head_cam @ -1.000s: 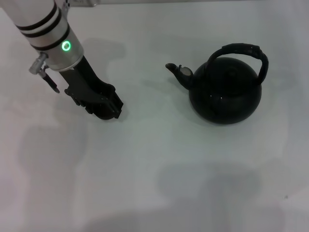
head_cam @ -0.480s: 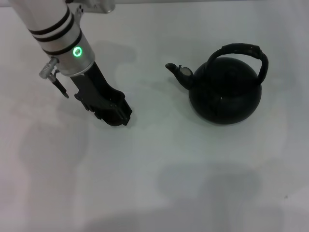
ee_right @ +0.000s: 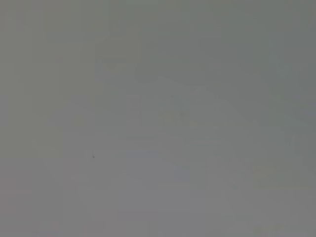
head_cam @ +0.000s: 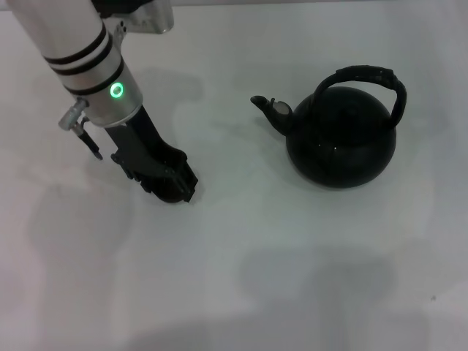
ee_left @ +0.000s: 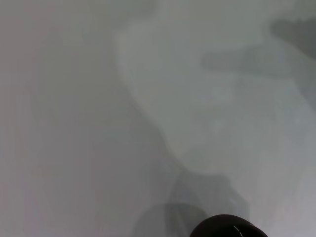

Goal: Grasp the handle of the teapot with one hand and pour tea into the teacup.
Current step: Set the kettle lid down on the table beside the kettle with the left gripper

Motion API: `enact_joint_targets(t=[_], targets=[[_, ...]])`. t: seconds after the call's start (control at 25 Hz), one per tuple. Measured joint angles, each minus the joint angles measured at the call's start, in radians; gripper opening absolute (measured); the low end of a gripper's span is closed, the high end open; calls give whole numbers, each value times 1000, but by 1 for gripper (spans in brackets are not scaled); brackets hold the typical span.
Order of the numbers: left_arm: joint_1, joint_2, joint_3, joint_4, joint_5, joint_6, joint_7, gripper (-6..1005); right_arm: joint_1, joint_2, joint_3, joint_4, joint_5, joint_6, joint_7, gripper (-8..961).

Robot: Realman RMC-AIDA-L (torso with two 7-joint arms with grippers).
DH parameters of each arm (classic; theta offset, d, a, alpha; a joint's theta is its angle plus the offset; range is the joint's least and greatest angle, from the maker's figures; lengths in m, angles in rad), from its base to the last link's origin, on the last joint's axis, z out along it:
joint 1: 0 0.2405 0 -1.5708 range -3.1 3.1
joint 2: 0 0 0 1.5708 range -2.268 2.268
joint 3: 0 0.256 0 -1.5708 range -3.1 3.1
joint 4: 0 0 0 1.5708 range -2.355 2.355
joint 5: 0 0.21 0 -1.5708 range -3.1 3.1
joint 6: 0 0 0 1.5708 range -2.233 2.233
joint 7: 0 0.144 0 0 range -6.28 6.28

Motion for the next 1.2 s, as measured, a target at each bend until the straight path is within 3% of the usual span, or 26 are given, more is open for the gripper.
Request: enact_joint_targets(t=[0.36,0.72,1.2], targets=[[4,0,7,-7,4,0,1,687,0,0,0,0,0,0,0,740],[3,-3,121,-3,-2,1,-2,719,-2,0,5,0,0,0,0,739],[1,0,125,5,-13,-10,5,776,-5,0,8,0,0,0,0,739]])
